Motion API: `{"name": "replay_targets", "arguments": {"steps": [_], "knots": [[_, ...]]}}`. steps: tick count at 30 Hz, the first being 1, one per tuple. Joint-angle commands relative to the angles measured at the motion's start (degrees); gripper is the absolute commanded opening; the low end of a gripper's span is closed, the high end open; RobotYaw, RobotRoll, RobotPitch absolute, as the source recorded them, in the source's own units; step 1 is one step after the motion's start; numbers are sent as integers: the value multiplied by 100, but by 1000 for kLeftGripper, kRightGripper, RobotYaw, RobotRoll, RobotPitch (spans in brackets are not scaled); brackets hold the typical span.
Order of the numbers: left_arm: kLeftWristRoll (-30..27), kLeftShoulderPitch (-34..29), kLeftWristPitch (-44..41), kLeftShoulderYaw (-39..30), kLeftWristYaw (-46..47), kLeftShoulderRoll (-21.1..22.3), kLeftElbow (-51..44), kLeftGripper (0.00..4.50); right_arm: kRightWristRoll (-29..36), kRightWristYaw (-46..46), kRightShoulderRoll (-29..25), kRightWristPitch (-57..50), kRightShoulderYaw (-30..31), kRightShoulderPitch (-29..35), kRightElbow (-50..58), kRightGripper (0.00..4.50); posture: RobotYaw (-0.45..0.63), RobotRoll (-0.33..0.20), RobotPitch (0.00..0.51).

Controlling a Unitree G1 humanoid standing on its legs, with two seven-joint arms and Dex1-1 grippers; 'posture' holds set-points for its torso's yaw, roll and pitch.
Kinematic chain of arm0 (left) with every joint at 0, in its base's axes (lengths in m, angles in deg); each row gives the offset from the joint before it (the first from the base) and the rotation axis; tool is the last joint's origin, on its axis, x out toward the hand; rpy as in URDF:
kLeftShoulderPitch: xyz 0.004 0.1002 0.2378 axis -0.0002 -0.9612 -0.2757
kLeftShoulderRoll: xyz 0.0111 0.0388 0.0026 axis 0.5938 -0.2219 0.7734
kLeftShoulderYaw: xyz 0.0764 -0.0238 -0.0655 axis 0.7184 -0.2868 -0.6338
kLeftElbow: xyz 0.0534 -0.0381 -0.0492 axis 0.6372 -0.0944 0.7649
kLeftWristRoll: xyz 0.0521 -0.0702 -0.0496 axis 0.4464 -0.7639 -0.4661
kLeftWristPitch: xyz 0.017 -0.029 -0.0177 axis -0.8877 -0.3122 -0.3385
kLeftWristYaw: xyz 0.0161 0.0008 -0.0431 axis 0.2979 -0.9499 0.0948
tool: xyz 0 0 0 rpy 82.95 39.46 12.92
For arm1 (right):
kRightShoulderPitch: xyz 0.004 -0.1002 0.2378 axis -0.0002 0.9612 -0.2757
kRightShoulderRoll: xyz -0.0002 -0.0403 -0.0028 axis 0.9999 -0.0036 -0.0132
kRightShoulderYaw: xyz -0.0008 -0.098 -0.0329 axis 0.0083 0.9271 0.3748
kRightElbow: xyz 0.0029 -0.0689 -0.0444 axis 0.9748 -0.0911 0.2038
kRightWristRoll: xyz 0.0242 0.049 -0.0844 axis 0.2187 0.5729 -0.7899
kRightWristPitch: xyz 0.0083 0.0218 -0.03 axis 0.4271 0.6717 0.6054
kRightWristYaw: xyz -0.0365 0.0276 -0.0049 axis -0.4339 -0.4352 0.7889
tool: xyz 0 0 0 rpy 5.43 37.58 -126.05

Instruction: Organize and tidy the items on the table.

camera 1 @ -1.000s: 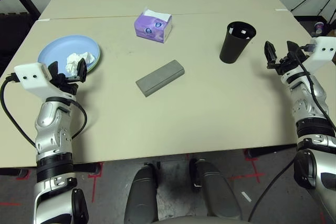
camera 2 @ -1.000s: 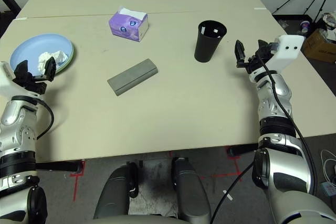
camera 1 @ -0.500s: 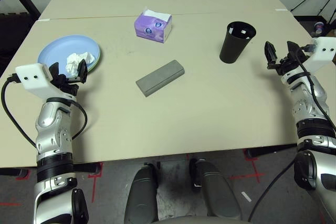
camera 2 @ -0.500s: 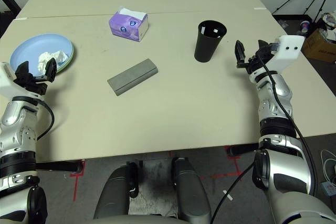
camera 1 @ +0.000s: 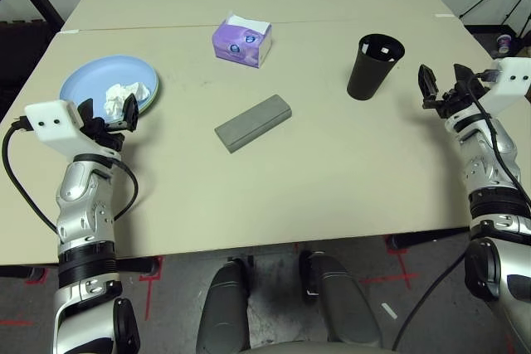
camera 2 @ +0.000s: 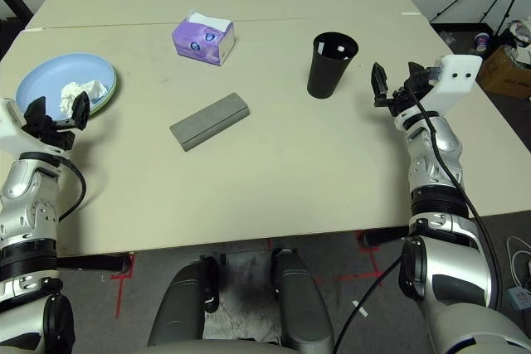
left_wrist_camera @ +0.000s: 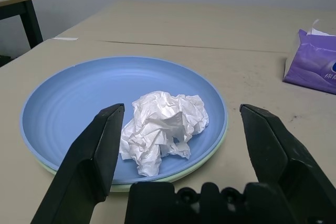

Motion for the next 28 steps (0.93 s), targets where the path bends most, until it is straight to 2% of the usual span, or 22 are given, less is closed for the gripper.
{"name": "replay_targets", "arguments": {"steps": [1,28], "knots": [[29,-57,-44,43,4,12,-21,4500,44,-7,8,-51,-19,106,69,4425,-88,0,156],[24,-15,-31,43,-25,33,16,4500,37,-17,69,-58,-6,119,138,4425,-85,0,144]]}}
